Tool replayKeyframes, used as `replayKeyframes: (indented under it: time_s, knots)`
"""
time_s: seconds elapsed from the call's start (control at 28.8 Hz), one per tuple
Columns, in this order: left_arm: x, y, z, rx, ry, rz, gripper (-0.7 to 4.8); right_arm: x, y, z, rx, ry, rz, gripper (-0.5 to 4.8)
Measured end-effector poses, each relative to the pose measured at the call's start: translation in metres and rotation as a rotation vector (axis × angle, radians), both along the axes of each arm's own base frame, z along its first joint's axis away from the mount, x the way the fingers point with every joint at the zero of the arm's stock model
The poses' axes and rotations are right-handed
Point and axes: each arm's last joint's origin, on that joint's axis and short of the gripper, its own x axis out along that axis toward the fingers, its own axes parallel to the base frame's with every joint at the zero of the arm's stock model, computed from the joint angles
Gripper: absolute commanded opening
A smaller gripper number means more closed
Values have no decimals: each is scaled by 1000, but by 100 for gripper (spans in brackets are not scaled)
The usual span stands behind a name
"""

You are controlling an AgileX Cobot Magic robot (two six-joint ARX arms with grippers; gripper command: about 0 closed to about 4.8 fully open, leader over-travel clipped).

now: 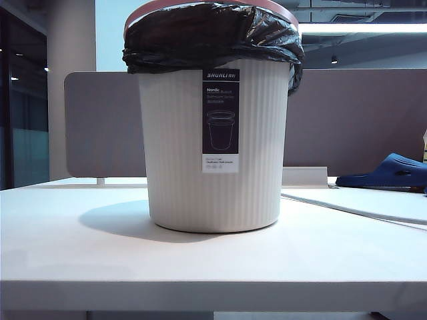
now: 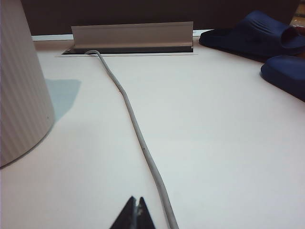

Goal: Open the ring lid of the trash can, pull out the black garbage bag inside, and place it on the table.

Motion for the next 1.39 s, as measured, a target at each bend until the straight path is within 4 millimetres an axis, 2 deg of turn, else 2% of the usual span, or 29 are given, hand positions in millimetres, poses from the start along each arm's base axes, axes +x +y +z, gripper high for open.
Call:
replayKeyframes:
  time_s: [0.38,0.59,0.8,0.97,1.15,1.39]
  knots:
    - [0,0,0,-31,3,-1,-6,0,0,0,18,2,3,-1]
    - [0,-2,0,-345,41,-25,-6,0,3,1,301,47,64,-1]
    - [0,-4,2,-618,79,-50,-6,-1,6,11,531,14,175,-1]
    - [0,-7,10,-739,56,-157,-6,-3,9,23,610,-45,320,-1]
    - [-2,-10,22,-817,-2,-295,-6,-5,10,34,701,-67,345,-2]
    - [-4,-12,31,-899,-10,-408,-6,-21,10,82,684,-204,417,-2]
